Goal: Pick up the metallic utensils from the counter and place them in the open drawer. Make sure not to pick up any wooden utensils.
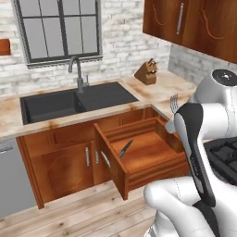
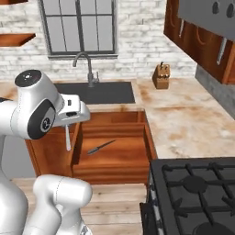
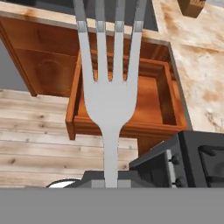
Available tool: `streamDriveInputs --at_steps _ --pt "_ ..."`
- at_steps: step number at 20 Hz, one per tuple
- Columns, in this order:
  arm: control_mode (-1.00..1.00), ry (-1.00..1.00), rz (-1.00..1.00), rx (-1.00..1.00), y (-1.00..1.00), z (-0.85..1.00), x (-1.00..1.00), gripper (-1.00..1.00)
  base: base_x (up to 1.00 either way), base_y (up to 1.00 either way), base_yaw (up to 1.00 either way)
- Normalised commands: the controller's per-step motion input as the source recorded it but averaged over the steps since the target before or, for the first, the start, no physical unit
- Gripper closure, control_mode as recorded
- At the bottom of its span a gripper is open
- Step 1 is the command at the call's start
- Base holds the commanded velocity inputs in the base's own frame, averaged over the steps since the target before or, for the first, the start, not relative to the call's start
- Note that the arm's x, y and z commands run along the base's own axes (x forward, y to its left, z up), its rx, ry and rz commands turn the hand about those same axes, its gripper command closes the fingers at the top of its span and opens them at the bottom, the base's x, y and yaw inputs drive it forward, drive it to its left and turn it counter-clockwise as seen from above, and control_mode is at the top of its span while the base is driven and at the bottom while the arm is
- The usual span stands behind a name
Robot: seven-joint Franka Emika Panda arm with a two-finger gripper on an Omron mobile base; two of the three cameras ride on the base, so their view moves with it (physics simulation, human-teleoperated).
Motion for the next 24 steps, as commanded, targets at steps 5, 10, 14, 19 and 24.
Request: streamDriveInputs --at_steps 5,10,14,19,24 --pt "1.00 0.00 0.00 0.00 0.00 0.00 0.00 1.00 0.11 -0.64 0.20" --pt "1.00 0.00 0.00 0.00 0.00 0.00 0.00 1.00 0.26 -0.43 0.14" --pt "1.00 0.00 0.00 0.00 0.00 0.00 0.00 1.00 0.42 0.00 0.01" --pt "1.00 0.00 0.00 0.00 0.00 0.00 0.00 1.00 0.42 0.00 0.00" --pt "1.00 0.00 0.00 0.00 0.00 0.00 0.00 1.00 0.26 0.04 0.00"
